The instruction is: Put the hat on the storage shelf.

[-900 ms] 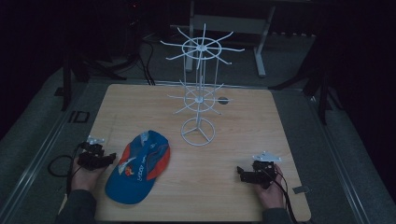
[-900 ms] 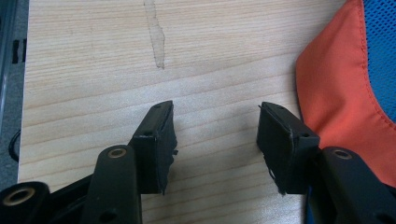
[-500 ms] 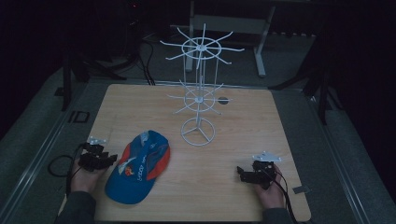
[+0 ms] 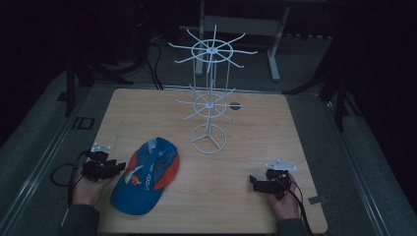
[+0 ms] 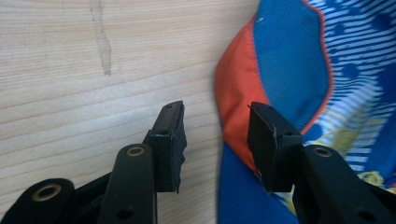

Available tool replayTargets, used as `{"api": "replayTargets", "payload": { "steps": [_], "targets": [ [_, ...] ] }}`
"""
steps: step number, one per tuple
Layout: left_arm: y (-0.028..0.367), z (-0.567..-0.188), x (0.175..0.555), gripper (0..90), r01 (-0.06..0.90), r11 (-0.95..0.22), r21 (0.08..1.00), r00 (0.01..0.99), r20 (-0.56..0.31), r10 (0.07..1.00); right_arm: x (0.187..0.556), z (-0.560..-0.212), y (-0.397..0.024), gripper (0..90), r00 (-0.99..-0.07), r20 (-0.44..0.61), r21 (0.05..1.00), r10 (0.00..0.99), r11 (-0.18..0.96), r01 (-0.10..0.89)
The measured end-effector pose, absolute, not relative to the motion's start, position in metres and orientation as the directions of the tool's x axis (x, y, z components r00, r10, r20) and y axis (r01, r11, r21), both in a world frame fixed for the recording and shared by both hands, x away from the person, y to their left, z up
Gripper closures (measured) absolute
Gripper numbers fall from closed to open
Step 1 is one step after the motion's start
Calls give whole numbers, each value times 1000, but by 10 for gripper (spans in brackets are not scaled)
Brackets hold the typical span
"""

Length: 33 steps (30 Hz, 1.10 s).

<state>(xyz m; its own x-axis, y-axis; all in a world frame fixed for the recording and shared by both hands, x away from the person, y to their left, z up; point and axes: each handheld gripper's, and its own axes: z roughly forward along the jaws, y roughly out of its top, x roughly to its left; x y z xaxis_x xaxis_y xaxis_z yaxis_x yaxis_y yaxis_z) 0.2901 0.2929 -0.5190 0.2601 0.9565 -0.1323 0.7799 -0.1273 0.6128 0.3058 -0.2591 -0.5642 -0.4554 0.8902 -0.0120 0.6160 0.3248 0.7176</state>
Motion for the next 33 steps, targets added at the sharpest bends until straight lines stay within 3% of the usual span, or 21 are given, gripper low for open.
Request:
{"api": "replayTargets", "payload": {
  "steps": [33],
  "targets": [
    [263,-483,276,520,704,-136,697,341,-164,926,306,-564,-259,111,-455,-13,718,891,325,616]
  ]
}}
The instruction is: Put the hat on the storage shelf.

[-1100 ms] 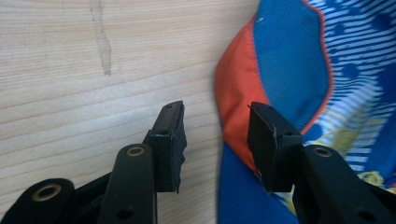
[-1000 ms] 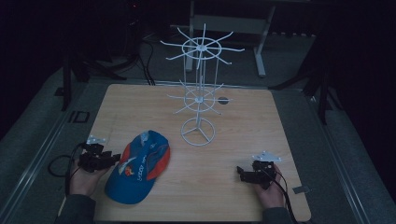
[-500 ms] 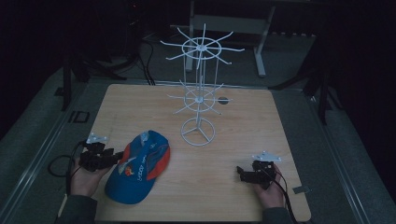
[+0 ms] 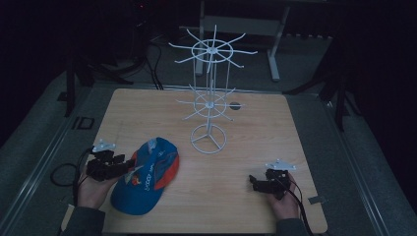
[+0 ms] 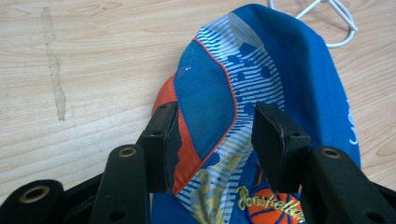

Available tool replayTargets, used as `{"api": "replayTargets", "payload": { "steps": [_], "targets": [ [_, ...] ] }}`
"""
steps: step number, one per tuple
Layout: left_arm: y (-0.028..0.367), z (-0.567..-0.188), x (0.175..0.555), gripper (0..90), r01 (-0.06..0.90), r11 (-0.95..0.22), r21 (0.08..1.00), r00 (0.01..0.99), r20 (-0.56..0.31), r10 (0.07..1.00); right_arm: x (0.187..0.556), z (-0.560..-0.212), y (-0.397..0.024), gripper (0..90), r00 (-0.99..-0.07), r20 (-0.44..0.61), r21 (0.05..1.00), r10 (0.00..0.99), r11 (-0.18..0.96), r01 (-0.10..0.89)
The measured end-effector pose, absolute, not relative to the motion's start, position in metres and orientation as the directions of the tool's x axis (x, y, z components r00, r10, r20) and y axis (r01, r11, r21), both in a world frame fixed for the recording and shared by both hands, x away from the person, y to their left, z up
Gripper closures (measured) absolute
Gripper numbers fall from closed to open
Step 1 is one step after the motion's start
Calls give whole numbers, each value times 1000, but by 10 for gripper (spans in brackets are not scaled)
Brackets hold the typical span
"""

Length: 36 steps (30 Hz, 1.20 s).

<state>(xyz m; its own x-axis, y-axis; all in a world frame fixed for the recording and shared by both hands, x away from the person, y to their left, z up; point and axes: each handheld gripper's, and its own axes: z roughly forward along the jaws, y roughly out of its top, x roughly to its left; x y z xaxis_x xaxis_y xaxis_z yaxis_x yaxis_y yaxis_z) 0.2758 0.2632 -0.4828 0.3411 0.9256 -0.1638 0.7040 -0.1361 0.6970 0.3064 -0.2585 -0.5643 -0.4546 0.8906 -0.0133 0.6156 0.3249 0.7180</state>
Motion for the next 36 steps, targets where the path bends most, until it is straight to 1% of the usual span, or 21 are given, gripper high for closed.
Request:
{"api": "replayTargets", "payload": {
  "steps": [9,11,12,15,16,17,19,22,28,36],
  "targets": [
    [256,-475,274,494,689,-138,712,370,-181,911,306,-564,-259,111,-454,-13,718,891,325,615],
    [252,-474,274,468,686,-152,712,383,-176,907,306,-564,-259,111,-455,-13,718,891,325,615],
    [248,-474,275,451,683,-168,711,388,-157,908,306,-564,-259,111,-455,-13,718,891,325,615],
    [244,-474,275,426,680,-178,711,394,-150,907,306,-564,-259,111,-455,-13,718,891,325,615],
    [242,-474,275,408,680,-180,711,394,-147,907,306,-564,-259,111,-455,-14,718,891,325,615],
    [239,-474,276,366,682,-180,709,395,-150,906,306,-564,-259,111,-455,-14,718,891,325,615],
    [237,-474,276,328,688,-180,703,390,-149,909,306,-564,-259,111,-454,-13,718,891,325,615],
    [234,-473,276,295,690,-183,701,396,-154,905,306,-564,-259,111,-454,-13,718,891,325,615],
    [229,-473,276,269,683,-181,708,415,-172,894,306,-564,-259,111,-455,-14,718,891,325,615],
    [220,-481,281,267,697,-187,692,421,-184,888,306,-564,-259,111,-454,-13,719,891,324,615]
  ]
}}
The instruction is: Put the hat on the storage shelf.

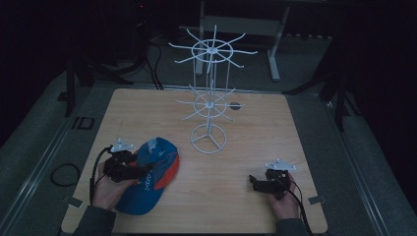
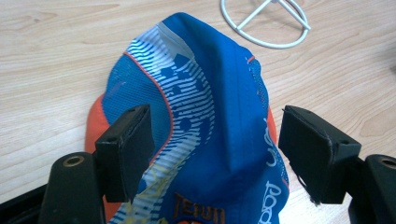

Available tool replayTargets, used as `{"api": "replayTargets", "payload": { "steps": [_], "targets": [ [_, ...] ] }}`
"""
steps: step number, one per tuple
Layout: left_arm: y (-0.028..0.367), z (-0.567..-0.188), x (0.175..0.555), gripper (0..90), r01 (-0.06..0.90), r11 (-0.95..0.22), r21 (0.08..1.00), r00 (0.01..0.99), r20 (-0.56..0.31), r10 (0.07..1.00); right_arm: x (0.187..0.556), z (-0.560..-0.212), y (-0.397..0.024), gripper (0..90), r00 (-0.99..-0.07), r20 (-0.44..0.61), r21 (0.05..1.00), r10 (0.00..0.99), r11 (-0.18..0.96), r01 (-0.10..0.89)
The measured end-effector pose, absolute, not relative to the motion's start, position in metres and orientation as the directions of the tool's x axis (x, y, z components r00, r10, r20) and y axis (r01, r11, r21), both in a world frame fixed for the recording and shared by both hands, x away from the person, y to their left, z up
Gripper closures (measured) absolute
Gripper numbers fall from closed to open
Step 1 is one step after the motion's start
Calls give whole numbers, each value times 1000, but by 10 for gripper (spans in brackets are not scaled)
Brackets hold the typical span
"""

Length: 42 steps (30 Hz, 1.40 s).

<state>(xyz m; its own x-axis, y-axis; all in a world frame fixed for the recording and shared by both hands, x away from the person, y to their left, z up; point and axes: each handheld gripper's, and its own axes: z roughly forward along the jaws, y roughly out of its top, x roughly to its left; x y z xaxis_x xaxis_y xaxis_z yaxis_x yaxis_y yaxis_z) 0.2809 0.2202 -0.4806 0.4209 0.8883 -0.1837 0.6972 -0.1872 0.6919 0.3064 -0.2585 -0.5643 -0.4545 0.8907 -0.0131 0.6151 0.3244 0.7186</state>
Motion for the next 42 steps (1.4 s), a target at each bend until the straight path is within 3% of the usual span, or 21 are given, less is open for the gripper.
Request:
{"api": "replayTargets", "payload": {
  "steps": [28,34,42],
  "targets": [
    [196,-497,299,277,759,-259,598,423,-150,894,306,-564,-259,111,-455,-13,718,891,325,615],
    [194,-501,301,325,782,-269,563,412,-142,900,306,-564,-259,111,-455,-13,718,891,325,615],
    [194,-501,306,540,811,-298,503,413,-131,901,306,-564,-259,111,-455,-13,718,891,325,615]
  ]
}}
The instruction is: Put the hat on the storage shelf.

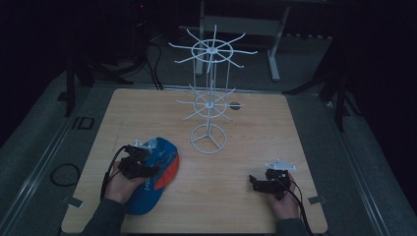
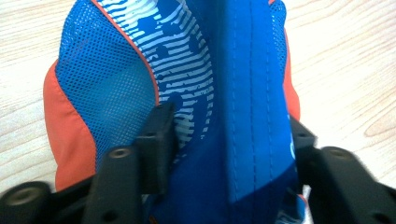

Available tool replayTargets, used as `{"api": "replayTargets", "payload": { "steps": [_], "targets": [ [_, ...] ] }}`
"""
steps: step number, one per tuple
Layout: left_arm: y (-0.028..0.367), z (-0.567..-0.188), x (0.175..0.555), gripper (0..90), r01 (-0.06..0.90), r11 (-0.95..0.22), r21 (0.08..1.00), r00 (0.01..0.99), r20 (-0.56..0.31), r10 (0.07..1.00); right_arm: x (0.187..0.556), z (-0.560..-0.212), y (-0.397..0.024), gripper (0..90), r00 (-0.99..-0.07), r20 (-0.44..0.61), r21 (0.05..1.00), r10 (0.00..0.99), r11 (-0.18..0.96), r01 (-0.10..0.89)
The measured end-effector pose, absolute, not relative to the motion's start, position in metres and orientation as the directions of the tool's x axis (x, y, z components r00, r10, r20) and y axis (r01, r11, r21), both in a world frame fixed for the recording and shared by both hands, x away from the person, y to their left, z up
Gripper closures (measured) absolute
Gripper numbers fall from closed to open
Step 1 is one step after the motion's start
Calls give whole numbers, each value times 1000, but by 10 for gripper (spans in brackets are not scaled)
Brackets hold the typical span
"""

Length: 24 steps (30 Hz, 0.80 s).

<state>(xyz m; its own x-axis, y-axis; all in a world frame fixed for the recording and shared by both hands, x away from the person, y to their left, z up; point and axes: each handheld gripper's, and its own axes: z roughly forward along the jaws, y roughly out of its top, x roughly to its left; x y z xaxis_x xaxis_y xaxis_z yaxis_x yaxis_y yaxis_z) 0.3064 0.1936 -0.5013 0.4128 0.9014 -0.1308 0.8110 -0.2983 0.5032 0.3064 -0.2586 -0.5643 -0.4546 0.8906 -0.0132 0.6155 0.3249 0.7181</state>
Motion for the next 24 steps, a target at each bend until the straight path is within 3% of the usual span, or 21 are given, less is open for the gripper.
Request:
{"api": "replayTargets", "payload": {
  "steps": [9,24],
  "targets": [
    [190,-499,306,868,785,-389,482,472,-59,879,306,-564,-258,111,-454,-12,718,891,324,616],
    [208,-476,298,889,737,-345,582,474,-81,877,306,-564,-258,111,-454,-12,718,891,324,617]
  ]
}}
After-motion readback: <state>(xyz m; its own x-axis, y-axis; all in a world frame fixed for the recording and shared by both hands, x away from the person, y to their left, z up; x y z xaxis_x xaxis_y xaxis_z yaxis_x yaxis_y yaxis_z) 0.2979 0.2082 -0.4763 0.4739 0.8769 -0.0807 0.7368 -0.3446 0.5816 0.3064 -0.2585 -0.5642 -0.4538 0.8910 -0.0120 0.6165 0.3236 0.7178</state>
